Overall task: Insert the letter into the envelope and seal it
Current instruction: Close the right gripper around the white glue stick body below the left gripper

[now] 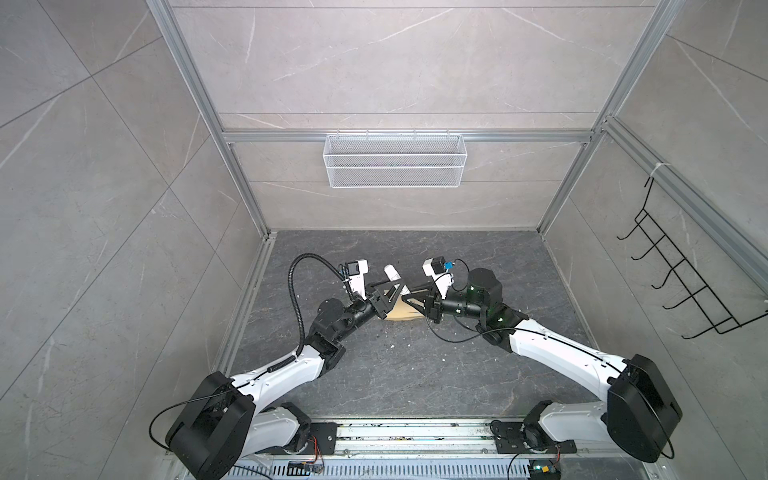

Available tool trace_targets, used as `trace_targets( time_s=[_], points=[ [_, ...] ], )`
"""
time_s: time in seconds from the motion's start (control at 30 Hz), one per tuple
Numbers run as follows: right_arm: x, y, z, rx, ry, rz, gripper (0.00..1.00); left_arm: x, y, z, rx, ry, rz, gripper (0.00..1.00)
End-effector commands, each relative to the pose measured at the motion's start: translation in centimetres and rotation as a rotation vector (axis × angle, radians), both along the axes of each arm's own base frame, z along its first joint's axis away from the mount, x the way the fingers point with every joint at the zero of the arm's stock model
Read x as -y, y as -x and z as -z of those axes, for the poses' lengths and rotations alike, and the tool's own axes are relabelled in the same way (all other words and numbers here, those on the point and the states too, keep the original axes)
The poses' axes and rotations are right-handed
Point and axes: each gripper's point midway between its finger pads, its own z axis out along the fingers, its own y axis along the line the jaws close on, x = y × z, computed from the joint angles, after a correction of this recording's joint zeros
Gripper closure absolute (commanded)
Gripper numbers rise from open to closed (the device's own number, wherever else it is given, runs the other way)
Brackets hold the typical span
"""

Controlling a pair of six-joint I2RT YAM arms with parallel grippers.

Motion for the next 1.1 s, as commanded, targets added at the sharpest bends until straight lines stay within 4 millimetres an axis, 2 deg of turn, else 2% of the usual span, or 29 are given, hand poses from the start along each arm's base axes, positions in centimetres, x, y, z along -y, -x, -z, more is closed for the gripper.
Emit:
trace_targets(
  time_s=[0.0, 0.4, 0.5, 0.57, 0.67, 0.8, 0.93, 1.07],
  points=[
    [-0.7, 0.5, -2.2, -0.063, -0.1, -0.101, 0.81, 1.2, 3.6, -2.7, 0.173, 0.034, 0.157, 1.0],
    [-0.8, -0.1, -1.7, -0.088, -0.094, -0.114, 0.75, 1.3, 3.3, -2.3, 0.162, 0.021, 0.153, 1.0],
    [-0.3, -0.7, -1.6, -0.063, -0.075, -0.057, 0.67, 1.1, 2.4, -1.9, 0.108, 0.013, 0.111, 1.0],
    [0.3, -1.2, -1.7, -0.027, -0.062, 0.008, 0.56, 0.8, 1.2, -1.5, 0.037, 0.017, 0.06, 1.0],
    [1.5, -1.6, -1.7, 0.06, -0.035, 0.116, 0.47, 0.3, -0.2, -1.4, -0.066, 0.054, -0.006, 1.0],
    [2.5, -1.6, -2.0, 0.194, -0.006, 0.245, 0.39, -0.3, -1.6, -1.0, -0.194, 0.105, -0.069, 1.0],
    [2.2, -1.1, -2.1, 0.318, 0.023, 0.31, 0.27, -1.1, -2.5, -0.3, -0.292, 0.155, -0.124, 1.0],
    [1.5, -0.6, -2.0, 0.42, 0.018, 0.351, 0.23, -1.7, -2.8, 0.0, -0.347, 0.183, -0.156, 1.0]
  ],
)
